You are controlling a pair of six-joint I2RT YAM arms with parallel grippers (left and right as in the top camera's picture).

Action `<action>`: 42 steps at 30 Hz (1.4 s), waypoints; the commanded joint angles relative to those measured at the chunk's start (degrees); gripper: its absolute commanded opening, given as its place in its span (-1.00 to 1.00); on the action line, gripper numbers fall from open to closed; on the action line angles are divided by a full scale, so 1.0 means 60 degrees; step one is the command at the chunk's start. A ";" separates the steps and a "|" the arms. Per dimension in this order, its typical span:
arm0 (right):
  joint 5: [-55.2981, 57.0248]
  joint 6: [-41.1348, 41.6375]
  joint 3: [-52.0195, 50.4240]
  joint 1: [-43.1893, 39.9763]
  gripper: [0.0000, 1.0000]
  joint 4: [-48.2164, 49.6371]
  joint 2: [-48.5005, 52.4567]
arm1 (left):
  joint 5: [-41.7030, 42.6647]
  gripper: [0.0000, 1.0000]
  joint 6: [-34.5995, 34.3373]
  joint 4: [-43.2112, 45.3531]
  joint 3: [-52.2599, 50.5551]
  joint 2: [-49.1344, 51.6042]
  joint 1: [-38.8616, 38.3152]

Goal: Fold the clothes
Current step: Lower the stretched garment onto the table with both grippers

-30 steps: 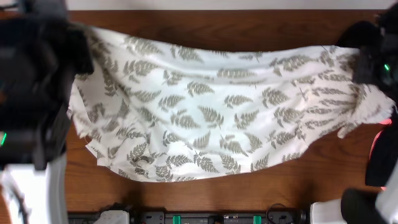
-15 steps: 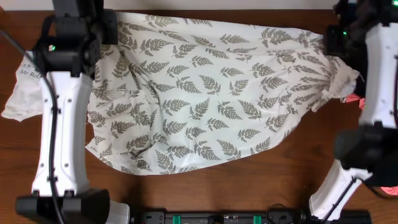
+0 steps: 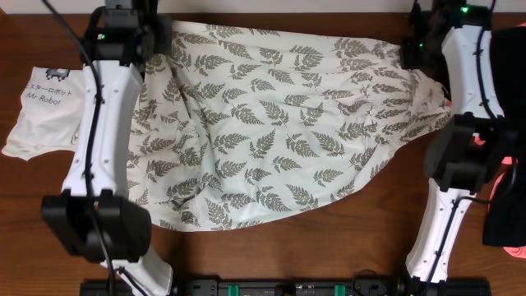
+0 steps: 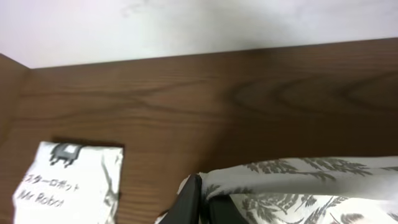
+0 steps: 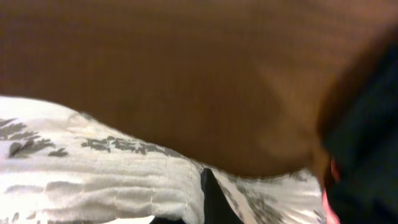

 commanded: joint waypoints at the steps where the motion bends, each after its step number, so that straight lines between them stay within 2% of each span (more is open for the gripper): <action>1: 0.0255 -0.0401 0.0015 0.0124 -0.98 0.0608 0.0219 | -0.0186 -0.88 -0.0084 0.0379 0.0073 0.0477 0.0069; 5: 0.0251 -0.0397 0.0015 0.0157 -0.97 0.1708 0.0302 | -0.0182 -0.88 -0.0084 0.0951 0.0069 0.0998 0.0069; 13: 0.0226 -0.0393 0.0000 0.0160 -0.97 0.2867 0.0448 | -0.0186 -0.86 -0.0084 0.1483 0.0069 0.2036 0.0069; 16: 0.0178 -0.0393 0.0000 0.0178 -0.92 0.3093 0.0670 | -0.0186 -0.66 -0.0084 0.1759 0.0073 0.2441 0.0069; 21: 0.0178 -0.0492 0.0000 0.0211 -0.49 0.3774 0.1457 | -0.0186 -0.55 -0.0084 0.2390 0.0069 0.2889 0.0069; 24: 0.0189 -0.0750 0.0000 0.0251 -0.04 0.4459 0.1963 | -0.0186 -0.43 -0.0084 0.2841 0.0073 0.2980 0.0069; 25: 0.0204 -0.0834 0.0000 0.0273 0.13 0.4666 0.2091 | -0.0186 -0.29 -0.0084 0.3002 0.0073 0.2980 0.0069; 26: 0.0219 -0.0856 0.0000 0.0291 0.40 0.4892 0.2178 | -0.0186 -0.05 -0.0084 0.3180 0.0073 0.2980 0.0069; 27: 0.0215 -0.0856 0.0000 0.0310 0.52 0.5125 0.2248 | -0.0186 0.15 -0.0084 0.3362 0.0073 0.2976 0.0069; 29: 0.0219 -0.0918 0.0000 0.0342 0.73 0.5581 0.2284 | -0.0186 0.32 -0.0084 0.3708 0.0073 0.2969 0.0069; 30: 0.0222 -0.0925 0.0000 0.0361 0.98 0.5894 0.2284 | -0.0186 0.39 -0.0084 0.3825 0.0073 0.2958 0.0069; 37: 0.0379 -0.1133 0.0018 0.0426 0.99 0.7023 0.1774 | -0.0186 0.44 -0.0091 0.3923 0.0076 0.2659 0.0069; 42: 0.0648 -0.1177 0.0018 0.0463 0.99 0.6987 0.1082 | -0.0186 0.44 -0.0237 0.3563 0.0076 0.2113 0.0069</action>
